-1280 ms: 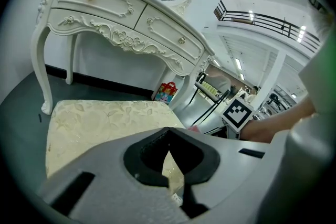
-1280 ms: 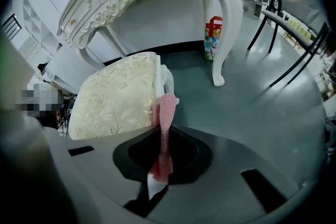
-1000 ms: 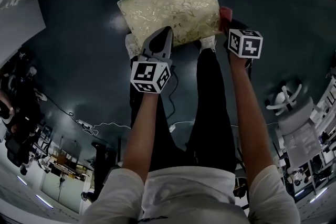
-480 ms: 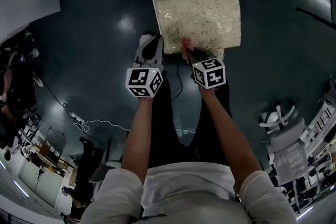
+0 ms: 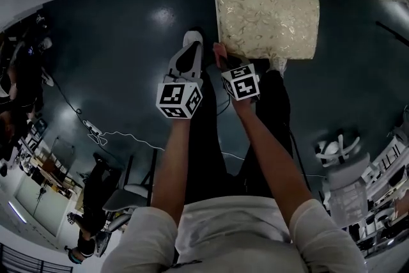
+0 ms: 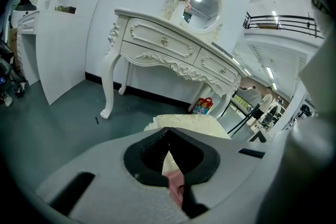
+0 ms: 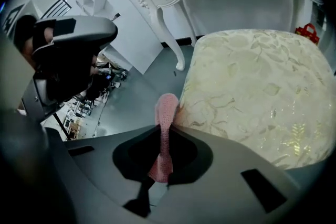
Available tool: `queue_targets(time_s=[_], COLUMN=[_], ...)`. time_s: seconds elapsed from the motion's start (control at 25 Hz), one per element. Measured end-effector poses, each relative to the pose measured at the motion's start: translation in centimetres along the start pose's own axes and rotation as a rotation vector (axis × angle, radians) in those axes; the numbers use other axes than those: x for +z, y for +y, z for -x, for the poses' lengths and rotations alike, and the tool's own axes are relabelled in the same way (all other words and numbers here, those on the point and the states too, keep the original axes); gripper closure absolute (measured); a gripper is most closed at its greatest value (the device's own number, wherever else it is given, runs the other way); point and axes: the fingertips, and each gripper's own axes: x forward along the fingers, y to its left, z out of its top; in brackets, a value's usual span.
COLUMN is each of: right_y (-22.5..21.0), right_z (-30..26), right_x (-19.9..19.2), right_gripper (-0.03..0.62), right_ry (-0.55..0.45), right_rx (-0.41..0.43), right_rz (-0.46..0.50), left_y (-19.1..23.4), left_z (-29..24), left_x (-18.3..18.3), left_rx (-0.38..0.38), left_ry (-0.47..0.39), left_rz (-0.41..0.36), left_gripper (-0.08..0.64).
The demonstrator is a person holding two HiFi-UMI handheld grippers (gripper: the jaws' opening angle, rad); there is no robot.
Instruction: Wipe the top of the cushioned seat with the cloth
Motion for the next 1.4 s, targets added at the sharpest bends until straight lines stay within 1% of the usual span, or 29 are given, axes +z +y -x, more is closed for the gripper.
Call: queue_targets(time_s=[0.16, 0.36, 0.48, 0.68, 0.84, 1.08, 1.2, 1.4], right_y=[-0.7, -3.4, -6.1, -11.0, -15.3, -20.1, -22.3, -25.6], right_z=[1.0, 3.2, 5.2, 8.4, 11.2, 14.2, 15.9, 18.0], right_x=[-0.3, -1.5, -2.2, -3.9, -5.5, -6.9, -7.7, -8.2], right_gripper=[0.561, 0.561, 0.561, 0.561, 0.561, 0.561, 0.561, 0.561], right_ry=[-0.016, -0.031, -0.039, -0.059, -0.072, -0.106, -0.109, -0.102], right_rx=[-0.006, -0.033, -0.063, -0.111, -0.142, -0.174, -0.188, -0.205], right_rz=[0.020, 0.004, -0.019, -0.091, -0.116, -0.164, -0.180, -0.172], left_y=[-1.0, -3.5, -5.9, -9.8, -13.7, -18.5, -21.1, -23.5], left_z=[-0.3, -1.8, -3.1, -5.6, -7.6, -10.0, -10.9, -12.0], left_x=[-0.5, -1.1, -1.3, -2.2, -3.2, -5.3, -5.9, -5.9], left_rx=[-0.011, -0.043, -0.075, -0.120, -0.156, -0.197, -0.220, -0.213], left_ry=[0.008, 0.014, 0.023, 0.046, 0.061, 0.089, 0.098, 0.088], left_rz=[0.001, -0.002, -0.011, -0.029, -0.037, -0.048, -0.060, -0.050], left_gripper=[0.549, 0.549, 0.549, 0.549, 0.549, 0.549, 0.549, 0.549])
